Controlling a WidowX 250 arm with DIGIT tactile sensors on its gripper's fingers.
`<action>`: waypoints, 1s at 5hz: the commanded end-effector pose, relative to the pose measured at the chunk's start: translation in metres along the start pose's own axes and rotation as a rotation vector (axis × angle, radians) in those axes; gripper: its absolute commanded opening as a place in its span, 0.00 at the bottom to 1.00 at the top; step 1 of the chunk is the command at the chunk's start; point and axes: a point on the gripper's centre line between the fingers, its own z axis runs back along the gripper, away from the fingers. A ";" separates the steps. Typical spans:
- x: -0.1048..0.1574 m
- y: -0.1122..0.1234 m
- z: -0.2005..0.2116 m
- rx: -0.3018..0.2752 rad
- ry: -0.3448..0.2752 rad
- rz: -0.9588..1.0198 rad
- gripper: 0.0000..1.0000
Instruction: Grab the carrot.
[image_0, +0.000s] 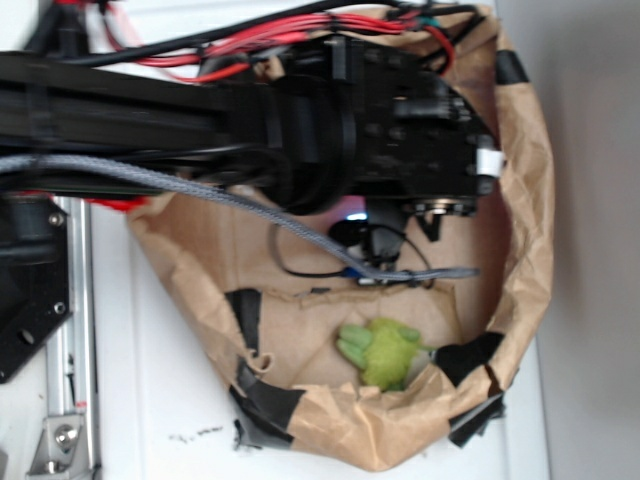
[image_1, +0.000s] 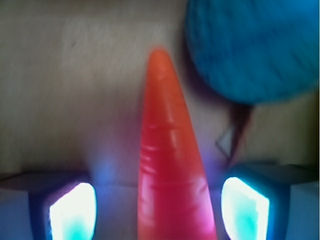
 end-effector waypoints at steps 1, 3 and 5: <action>0.006 0.020 -0.019 0.050 0.002 0.033 1.00; -0.013 0.017 -0.003 0.067 -0.034 0.026 0.00; -0.025 0.017 0.016 0.017 -0.046 0.003 0.00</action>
